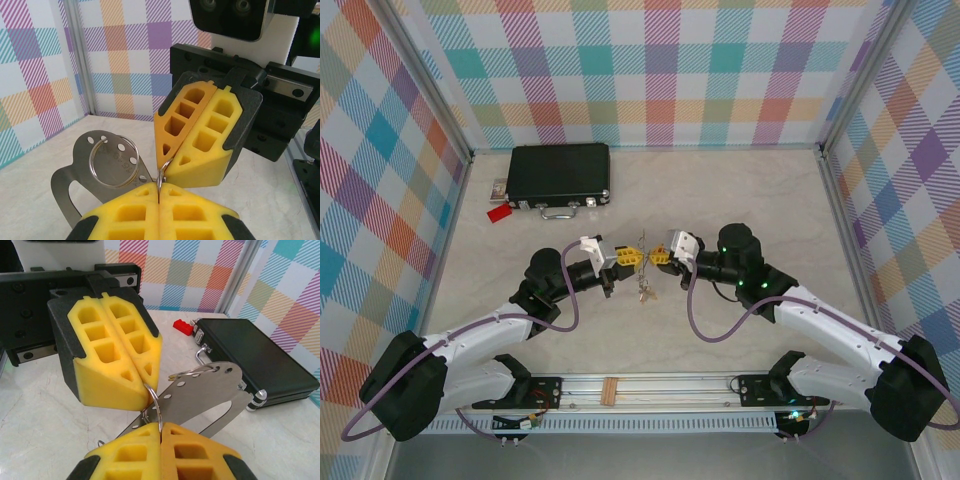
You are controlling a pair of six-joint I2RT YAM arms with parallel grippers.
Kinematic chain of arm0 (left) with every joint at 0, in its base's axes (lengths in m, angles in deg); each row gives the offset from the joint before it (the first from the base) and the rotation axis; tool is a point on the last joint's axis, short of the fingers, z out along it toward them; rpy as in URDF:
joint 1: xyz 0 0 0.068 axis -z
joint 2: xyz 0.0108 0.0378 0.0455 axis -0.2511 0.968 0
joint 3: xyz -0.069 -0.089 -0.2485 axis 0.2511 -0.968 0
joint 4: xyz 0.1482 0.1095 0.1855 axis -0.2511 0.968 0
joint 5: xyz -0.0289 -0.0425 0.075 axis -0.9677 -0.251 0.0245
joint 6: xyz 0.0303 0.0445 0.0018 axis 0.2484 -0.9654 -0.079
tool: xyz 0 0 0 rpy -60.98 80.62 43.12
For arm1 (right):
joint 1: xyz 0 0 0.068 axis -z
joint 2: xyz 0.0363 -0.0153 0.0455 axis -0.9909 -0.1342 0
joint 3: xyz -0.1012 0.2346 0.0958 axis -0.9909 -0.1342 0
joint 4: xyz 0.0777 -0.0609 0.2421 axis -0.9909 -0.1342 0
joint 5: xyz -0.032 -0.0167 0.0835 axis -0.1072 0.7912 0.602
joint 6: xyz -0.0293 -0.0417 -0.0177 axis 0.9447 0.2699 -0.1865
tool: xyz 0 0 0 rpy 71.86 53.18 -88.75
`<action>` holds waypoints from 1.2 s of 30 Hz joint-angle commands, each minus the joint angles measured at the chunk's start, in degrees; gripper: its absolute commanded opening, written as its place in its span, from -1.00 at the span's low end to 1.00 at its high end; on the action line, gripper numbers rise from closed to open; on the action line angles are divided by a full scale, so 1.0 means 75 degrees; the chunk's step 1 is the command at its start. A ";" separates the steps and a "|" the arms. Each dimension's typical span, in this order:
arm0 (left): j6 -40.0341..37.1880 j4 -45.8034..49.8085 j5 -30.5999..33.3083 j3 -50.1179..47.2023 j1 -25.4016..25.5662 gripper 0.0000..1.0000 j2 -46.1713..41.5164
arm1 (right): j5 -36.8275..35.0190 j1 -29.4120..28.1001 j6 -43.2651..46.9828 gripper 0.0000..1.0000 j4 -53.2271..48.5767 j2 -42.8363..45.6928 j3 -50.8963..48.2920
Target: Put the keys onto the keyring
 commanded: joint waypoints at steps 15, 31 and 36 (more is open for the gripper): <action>0.0170 -0.0448 0.0242 -0.0063 0.0043 -1.00 -0.0290 | -0.0733 -0.0569 0.0522 -1.00 -0.0274 0.0143 -0.0120; 0.0135 -0.0330 0.0101 -0.0018 0.0040 -1.00 -0.0320 | -0.1148 -0.0600 0.0504 -1.00 -0.0134 0.0538 -0.0128; 0.0109 -0.0234 0.0024 0.0019 0.0043 -1.00 -0.0303 | -0.1220 -0.0614 0.0671 -1.00 -0.0086 0.0426 0.0001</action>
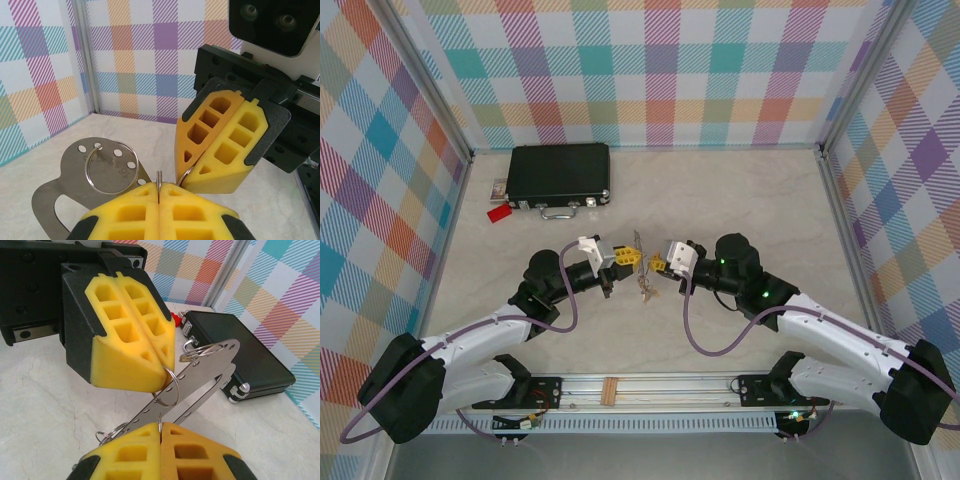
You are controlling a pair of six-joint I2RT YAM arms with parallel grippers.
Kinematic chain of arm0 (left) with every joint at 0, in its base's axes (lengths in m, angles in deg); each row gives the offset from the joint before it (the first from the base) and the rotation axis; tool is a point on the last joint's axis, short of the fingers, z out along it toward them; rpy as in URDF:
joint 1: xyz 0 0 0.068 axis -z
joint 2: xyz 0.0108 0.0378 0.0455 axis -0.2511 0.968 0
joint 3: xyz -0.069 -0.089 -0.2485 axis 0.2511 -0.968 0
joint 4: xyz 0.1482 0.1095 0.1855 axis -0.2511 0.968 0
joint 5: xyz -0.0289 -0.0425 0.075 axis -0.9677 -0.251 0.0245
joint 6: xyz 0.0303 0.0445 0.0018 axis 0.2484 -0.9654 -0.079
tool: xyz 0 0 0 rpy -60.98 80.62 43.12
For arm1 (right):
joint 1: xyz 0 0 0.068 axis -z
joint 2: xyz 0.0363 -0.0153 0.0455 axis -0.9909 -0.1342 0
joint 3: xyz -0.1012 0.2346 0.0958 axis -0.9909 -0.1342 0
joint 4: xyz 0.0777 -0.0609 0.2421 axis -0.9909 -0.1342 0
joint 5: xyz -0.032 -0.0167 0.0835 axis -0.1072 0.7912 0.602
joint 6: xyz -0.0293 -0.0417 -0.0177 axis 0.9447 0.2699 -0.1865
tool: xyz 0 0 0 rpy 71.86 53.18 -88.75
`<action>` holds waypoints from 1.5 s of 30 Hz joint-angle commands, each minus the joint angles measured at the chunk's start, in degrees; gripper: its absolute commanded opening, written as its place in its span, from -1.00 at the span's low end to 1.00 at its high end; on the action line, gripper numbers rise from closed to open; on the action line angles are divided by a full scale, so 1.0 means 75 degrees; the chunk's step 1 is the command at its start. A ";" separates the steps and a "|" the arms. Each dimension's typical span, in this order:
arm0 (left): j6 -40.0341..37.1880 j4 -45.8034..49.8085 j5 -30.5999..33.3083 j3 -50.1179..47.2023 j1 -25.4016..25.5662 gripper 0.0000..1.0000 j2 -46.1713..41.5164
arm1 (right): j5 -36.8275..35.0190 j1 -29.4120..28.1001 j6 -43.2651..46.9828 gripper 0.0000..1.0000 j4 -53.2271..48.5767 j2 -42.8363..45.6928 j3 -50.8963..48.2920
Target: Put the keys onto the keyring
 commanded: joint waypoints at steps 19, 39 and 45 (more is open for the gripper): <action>-0.0043 -0.0091 -0.0381 0.0195 0.0048 -1.00 -0.0135 | -0.0494 -0.0236 0.0656 -1.00 0.0151 -0.0106 0.0386; -0.0060 -0.0009 -0.0302 0.0197 0.0048 -1.00 -0.0160 | -0.0900 -0.0318 0.0936 -1.00 0.0219 0.0067 0.0264; -0.0084 -0.0031 -0.0188 0.0160 0.0048 -1.00 -0.0209 | -0.1029 -0.0394 0.1063 -1.00 0.0087 0.0073 0.0241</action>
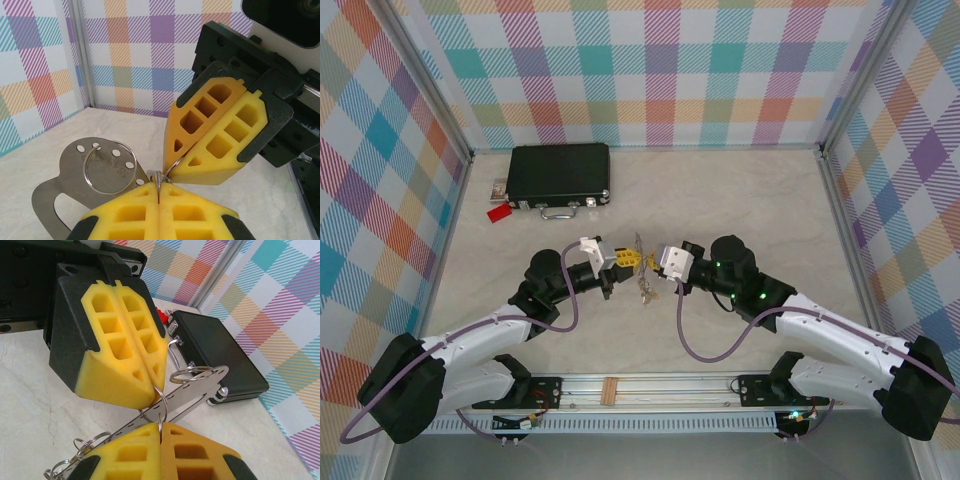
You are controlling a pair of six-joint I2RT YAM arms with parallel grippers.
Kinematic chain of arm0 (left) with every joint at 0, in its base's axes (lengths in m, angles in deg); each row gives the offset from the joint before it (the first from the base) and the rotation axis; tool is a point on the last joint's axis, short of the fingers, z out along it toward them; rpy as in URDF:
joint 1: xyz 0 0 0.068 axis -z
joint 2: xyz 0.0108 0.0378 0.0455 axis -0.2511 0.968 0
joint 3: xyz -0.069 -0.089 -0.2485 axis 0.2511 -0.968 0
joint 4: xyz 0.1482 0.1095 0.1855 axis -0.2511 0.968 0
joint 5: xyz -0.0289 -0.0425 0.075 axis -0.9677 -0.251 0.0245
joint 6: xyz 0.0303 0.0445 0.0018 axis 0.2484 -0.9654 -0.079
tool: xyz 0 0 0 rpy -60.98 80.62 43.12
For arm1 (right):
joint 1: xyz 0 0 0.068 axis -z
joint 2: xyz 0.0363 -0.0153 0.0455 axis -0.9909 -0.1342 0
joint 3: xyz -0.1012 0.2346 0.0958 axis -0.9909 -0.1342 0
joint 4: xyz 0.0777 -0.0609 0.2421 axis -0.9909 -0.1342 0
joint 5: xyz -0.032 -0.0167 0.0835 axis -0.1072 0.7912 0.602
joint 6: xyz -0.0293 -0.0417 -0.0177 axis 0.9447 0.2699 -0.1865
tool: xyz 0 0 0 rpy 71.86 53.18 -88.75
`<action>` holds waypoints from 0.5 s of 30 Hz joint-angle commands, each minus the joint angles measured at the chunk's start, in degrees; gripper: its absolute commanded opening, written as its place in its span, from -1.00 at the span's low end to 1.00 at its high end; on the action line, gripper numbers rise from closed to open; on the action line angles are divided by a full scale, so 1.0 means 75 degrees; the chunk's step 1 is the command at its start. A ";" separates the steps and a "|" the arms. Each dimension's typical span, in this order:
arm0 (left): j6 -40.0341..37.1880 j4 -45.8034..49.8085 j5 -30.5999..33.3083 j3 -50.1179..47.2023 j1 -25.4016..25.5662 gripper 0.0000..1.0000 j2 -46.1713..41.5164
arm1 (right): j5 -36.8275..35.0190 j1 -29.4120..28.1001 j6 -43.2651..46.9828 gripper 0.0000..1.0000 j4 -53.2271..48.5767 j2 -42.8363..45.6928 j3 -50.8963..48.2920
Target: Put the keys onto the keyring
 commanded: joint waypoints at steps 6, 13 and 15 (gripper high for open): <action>-0.0081 -0.0256 -0.0121 0.0157 0.0048 -1.00 -0.0222 | -0.0327 -0.0151 0.0292 -1.00 0.0107 0.0140 0.0110; -0.0081 -0.0256 -0.0098 0.0146 0.0048 -1.00 -0.0269 | -0.0477 -0.0159 0.0307 -1.00 0.0226 0.0151 0.0077; -0.0081 -0.0263 -0.0094 0.0145 0.0048 -1.00 -0.0260 | -0.0518 -0.0165 0.0304 -1.00 0.0251 0.0177 0.0047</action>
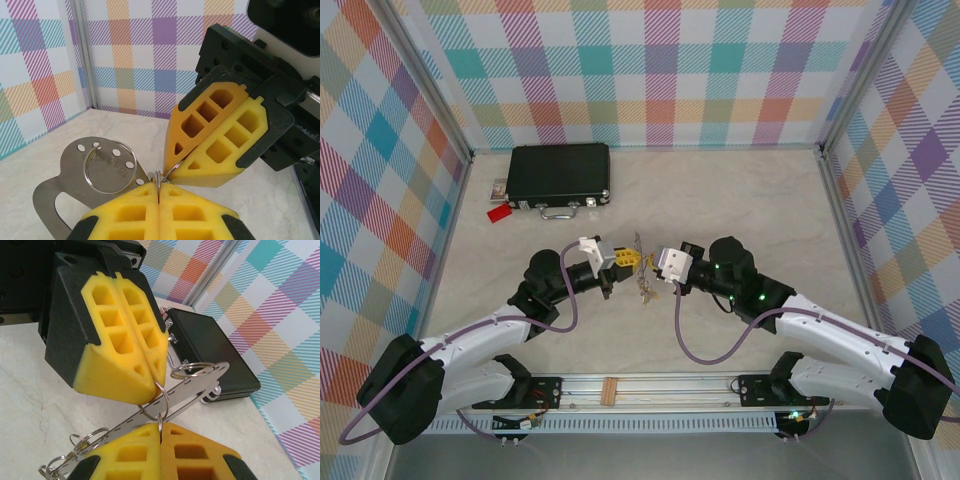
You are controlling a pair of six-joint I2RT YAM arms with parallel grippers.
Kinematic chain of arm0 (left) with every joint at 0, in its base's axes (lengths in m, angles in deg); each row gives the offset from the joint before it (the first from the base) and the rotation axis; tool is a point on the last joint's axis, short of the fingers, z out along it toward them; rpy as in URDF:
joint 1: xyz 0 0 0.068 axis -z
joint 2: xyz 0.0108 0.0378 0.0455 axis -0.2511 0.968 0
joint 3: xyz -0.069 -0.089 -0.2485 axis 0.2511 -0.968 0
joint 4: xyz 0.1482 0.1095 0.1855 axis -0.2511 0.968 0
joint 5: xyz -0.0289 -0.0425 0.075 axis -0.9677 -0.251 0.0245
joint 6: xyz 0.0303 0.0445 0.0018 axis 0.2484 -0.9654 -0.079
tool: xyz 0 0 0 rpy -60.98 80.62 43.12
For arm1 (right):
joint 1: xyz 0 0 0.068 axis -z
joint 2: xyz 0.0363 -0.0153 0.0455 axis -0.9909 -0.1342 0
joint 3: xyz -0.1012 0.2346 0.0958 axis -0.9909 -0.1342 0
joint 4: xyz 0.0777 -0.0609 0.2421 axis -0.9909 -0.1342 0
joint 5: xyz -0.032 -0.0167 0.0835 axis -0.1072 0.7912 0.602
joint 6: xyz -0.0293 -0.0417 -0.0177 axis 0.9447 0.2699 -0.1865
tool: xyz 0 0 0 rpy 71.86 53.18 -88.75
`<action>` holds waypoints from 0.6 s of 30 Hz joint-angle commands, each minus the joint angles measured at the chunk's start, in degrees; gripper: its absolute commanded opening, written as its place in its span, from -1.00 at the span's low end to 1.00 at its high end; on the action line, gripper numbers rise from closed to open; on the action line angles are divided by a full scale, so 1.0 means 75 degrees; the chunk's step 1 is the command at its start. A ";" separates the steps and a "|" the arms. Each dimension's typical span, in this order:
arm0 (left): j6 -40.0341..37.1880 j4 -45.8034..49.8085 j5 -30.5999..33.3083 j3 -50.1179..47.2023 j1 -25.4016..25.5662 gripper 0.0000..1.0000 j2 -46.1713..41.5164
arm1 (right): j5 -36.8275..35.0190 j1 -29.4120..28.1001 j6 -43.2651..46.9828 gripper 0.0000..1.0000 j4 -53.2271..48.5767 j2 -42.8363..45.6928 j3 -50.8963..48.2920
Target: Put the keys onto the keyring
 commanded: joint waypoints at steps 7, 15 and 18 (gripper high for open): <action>-0.0069 -0.0217 -0.0257 0.0195 0.0048 -1.00 -0.0117 | -0.0117 -0.0046 0.0097 -1.00 0.0342 0.0195 0.0031; -0.0037 -0.0233 -0.0175 0.0184 0.0048 -1.00 -0.0119 | 0.0007 -0.0093 0.0112 -1.00 0.0276 0.0098 0.0052; -0.0051 -0.0238 -0.0088 0.0171 0.0042 -1.00 -0.0162 | -0.0074 -0.0115 0.0109 -1.00 0.0250 0.0153 0.0013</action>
